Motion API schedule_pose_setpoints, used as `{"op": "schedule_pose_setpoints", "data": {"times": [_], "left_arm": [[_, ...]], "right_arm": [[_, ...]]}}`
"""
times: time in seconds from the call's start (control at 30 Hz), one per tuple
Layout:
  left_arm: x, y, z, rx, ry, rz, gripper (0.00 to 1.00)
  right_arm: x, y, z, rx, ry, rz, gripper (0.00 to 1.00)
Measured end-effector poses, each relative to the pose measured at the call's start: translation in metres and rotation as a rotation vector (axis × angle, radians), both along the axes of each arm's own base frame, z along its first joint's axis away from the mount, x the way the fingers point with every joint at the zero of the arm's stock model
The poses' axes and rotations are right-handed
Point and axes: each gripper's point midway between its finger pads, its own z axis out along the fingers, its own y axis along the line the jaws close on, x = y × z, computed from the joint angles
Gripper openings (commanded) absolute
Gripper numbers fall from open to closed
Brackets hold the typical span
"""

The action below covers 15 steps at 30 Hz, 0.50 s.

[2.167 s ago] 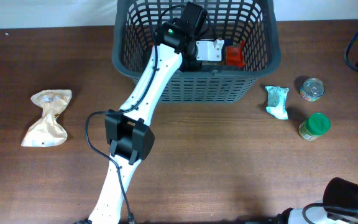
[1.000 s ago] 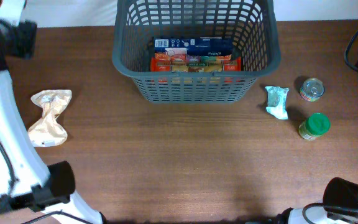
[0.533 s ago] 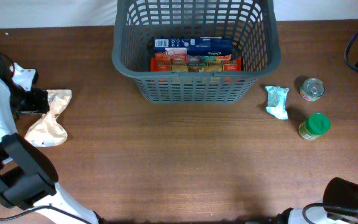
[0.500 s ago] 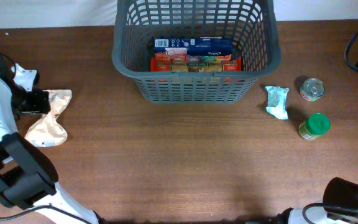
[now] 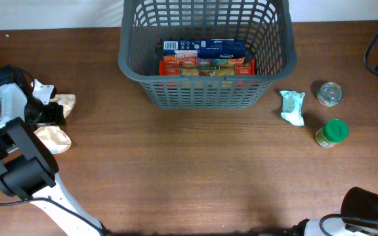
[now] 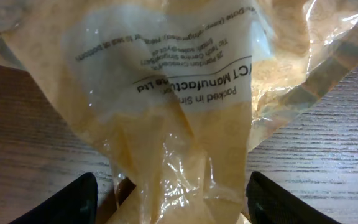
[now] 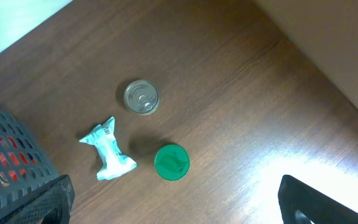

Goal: Pack container
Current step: 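Grasp the clear bread bag with the left gripper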

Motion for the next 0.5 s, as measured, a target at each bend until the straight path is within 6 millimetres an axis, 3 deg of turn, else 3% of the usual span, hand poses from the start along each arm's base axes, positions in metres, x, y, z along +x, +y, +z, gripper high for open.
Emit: {"op": "schedule_pose_setpoints", "data": {"times": [0.07, 0.1, 0.17, 0.2, 0.5], "left_arm": [[0.0004, -0.0004, 0.0, 0.0, -0.001, -0.001, 0.59], [0.0005, -0.0007, -0.0001, 0.0, 0.0, 0.0, 0.5], [0.0006, -0.0009, -0.0008, 0.0, 0.001, -0.004, 0.09], [0.0004, -0.0012, -0.0016, -0.001, 0.003, -0.009, 0.02], [-0.0031, -0.0035, -0.0015, -0.012, 0.018, -0.013, 0.01]], "right_arm": [[0.0, 0.0001, 0.0, 0.0, 0.0, 0.0, 0.98], [0.0, 0.0001, 0.0, 0.0, 0.0, 0.0, 0.99], [0.0, 0.0001, 0.0, 0.0, 0.0, 0.0, 0.99], [0.0, 0.0001, 0.0, 0.001, 0.0, 0.0, 0.99], [0.0, 0.0001, 0.0, 0.0, 0.0, 0.0, 0.99]]}}
